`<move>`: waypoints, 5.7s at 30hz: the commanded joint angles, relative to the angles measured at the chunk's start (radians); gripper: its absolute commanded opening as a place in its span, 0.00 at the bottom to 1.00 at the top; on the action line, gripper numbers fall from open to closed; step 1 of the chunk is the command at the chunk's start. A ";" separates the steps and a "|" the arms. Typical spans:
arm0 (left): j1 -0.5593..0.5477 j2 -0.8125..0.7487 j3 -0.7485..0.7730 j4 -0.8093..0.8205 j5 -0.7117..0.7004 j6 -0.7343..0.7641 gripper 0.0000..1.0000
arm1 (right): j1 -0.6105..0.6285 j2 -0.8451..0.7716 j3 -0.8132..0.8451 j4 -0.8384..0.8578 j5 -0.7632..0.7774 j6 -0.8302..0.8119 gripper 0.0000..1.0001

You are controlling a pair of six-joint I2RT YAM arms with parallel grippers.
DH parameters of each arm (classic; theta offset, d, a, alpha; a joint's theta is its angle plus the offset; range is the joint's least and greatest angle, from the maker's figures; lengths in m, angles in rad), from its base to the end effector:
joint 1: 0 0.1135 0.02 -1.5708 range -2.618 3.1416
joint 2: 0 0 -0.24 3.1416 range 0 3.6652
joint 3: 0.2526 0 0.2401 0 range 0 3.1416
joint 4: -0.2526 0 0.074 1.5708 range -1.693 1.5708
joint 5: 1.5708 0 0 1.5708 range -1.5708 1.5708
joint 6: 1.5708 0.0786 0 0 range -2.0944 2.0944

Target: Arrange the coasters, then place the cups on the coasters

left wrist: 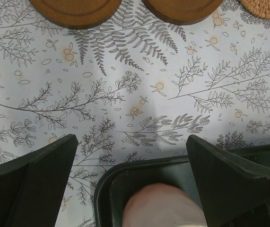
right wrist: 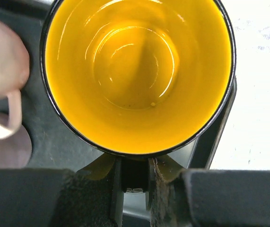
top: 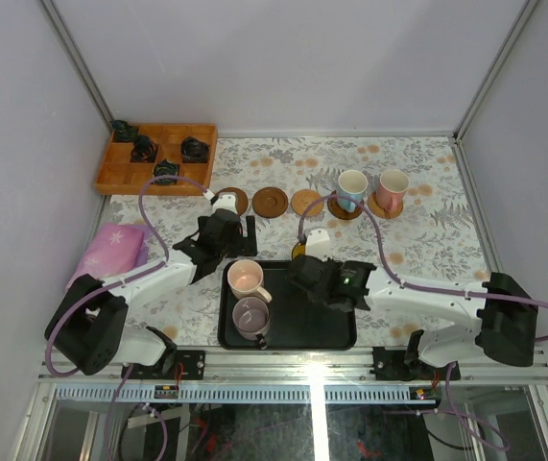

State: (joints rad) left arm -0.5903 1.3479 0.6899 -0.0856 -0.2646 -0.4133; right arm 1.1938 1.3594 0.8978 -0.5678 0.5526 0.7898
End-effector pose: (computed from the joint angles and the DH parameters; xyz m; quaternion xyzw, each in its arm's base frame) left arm 0.2589 -0.1487 0.1514 0.0274 0.9088 -0.0857 0.4074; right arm 0.1404 0.2425 0.1776 -0.1145 0.9228 0.0715 0.3608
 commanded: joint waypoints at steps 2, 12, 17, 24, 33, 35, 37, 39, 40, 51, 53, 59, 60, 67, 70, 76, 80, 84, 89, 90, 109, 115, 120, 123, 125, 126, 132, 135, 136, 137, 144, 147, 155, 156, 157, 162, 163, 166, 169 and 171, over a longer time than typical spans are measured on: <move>-0.010 -0.016 0.030 -0.009 -0.077 0.026 1.00 | -0.149 -0.041 0.062 0.164 -0.037 -0.150 0.00; -0.001 0.006 0.078 -0.010 -0.172 0.063 1.00 | -0.358 0.208 0.302 0.270 -0.072 -0.263 0.00; 0.010 0.032 0.115 -0.010 -0.175 0.084 1.00 | -0.396 0.369 0.458 0.264 -0.049 -0.248 0.00; 0.050 0.051 0.126 0.004 -0.142 0.082 1.00 | -0.470 0.507 0.578 0.304 -0.129 -0.272 0.00; 0.099 0.065 0.139 0.010 -0.125 0.076 1.00 | -0.546 0.602 0.623 0.344 -0.174 -0.320 0.00; 0.102 0.072 0.141 0.010 -0.125 0.073 1.00 | -0.559 0.614 0.624 0.361 -0.181 -0.327 0.00; 0.105 0.079 0.144 0.007 -0.126 0.068 1.00 | -0.567 0.627 0.625 0.372 -0.184 -0.334 0.00; 0.105 0.086 0.147 0.003 -0.123 0.063 1.00 | -0.573 0.633 0.629 0.375 -0.179 -0.343 0.00; 0.105 0.089 0.148 0.003 -0.121 0.060 1.00 | -0.575 0.638 0.629 0.378 -0.176 -0.345 0.00; 0.106 0.097 0.157 -0.014 -0.115 0.069 1.00 | -0.585 0.652 0.594 0.379 -0.173 -0.319 0.00; 0.106 0.097 0.157 -0.017 -0.113 0.070 1.00 | -0.585 0.660 0.594 0.371 -0.167 -0.310 0.00; 0.106 0.096 0.154 -0.019 -0.117 0.075 1.00 | -0.585 0.646 0.571 0.351 -0.150 -0.278 0.00; 0.106 0.097 0.154 -0.019 -0.117 0.077 1.00 | -0.585 0.645 0.565 0.350 -0.149 -0.278 0.00; 0.105 0.103 0.155 -0.017 -0.114 0.075 1.00 | -0.585 0.636 0.549 0.331 -0.133 -0.275 0.00; 0.106 0.104 0.152 -0.016 -0.115 0.071 1.00 | -0.584 0.631 0.545 0.327 -0.132 -0.271 0.00; 0.107 0.105 0.152 -0.015 -0.116 0.067 1.00 | -0.583 0.628 0.537 0.320 -0.143 -0.271 0.00; 0.106 0.106 0.152 -0.017 -0.119 0.068 1.00 | -0.582 0.627 0.535 0.314 -0.154 -0.272 0.00; 0.106 0.106 0.151 -0.019 -0.123 0.067 1.00 | -0.575 0.627 0.542 0.298 -0.165 -0.274 0.00; 0.106 0.107 0.152 -0.020 -0.125 0.066 1.00 | -0.556 0.626 0.550 0.271 -0.169 -0.273 0.08; 0.107 0.107 0.152 -0.020 -0.125 0.065 1.00 | -0.553 0.628 0.552 0.267 -0.167 -0.273 0.16; 0.107 0.114 0.169 -0.023 -0.118 0.063 1.00 | -0.525 0.589 0.549 0.238 -0.106 -0.291 0.51; 0.107 0.114 0.171 -0.023 -0.118 0.062 1.00 | -0.525 0.584 0.576 0.253 -0.055 -0.316 0.50; 0.107 0.111 0.168 -0.027 -0.119 0.062 1.00 | -0.527 0.609 0.614 0.251 -0.042 -0.323 0.40; 0.107 0.110 0.164 -0.028 -0.121 0.063 1.00 | -0.527 0.620 0.625 0.251 -0.043 -0.322 0.30; 0.107 0.109 0.163 -0.028 -0.121 0.063 1.00 | -0.527 0.622 0.626 0.254 -0.046 -0.319 0.21; 0.106 0.110 0.162 -0.028 -0.121 0.062 1.00 | -0.527 0.621 0.626 0.255 -0.047 -0.319 0.18; 0.107 0.112 0.159 -0.026 -0.123 0.067 1.00 | -0.527 0.613 0.611 0.247 -0.053 -0.305 0.08; 0.106 0.113 0.157 -0.026 -0.123 0.070 1.00 | -0.527 0.606 0.598 0.242 -0.063 -0.292 0.07; 0.107 0.112 0.157 -0.026 -0.122 0.070 1.00 | -0.525 0.604 0.595 0.240 -0.065 -0.288 0.07; 0.106 0.113 0.156 -0.025 -0.122 0.069 1.00 | -0.525 0.602 0.589 0.238 -0.068 -0.285 0.07; 0.107 0.108 0.151 -0.023 -0.124 0.071 1.00 | -0.515 0.591 0.564 0.235 -0.072 -0.268 0.07; 0.108 0.102 0.148 -0.023 -0.127 0.071 1.00 | -0.509 0.590 0.559 0.231 -0.072 -0.265 0.07; 0.106 0.093 0.140 -0.025 -0.130 0.066 1.00 | -0.500 0.575 0.555 0.221 -0.067 -0.259 0.07; 0.107 0.091 0.138 -0.025 -0.128 0.067 1.00 | -0.499 0.571 0.554 0.220 -0.066 -0.258 0.07; 0.107 0.090 0.137 -0.025 -0.128 0.064 1.00 | -0.499 0.570 0.554 0.220 -0.064 -0.258 0.07; 0.106 0.087 0.134 -0.026 -0.125 0.061 1.00 | -0.500 0.569 0.555 0.214 -0.057 -0.257 0.15; 0.107 0.086 0.134 -0.025 -0.125 0.060 1.00 | -0.499 0.569 0.554 0.212 -0.057 -0.258 0.20; 0.107 0.086 0.133 -0.026 -0.124 0.059 1.00 | -0.499 0.570 0.554 0.209 -0.053 -0.256 0.40; 0.106 0.084 0.134 -0.026 -0.124 0.063 1.00 | -0.499 0.569 0.556 0.207 -0.047 -0.259 0.51; 0.107 0.081 0.134 -0.027 -0.125 0.062 1.00 | -0.499 0.567 0.559 0.207 -0.045 -0.261 0.54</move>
State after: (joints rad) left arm -0.4900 1.4536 0.8333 -0.1291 -0.3744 -0.3458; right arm 0.6827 1.9873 1.4551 -0.3500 0.4782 0.5270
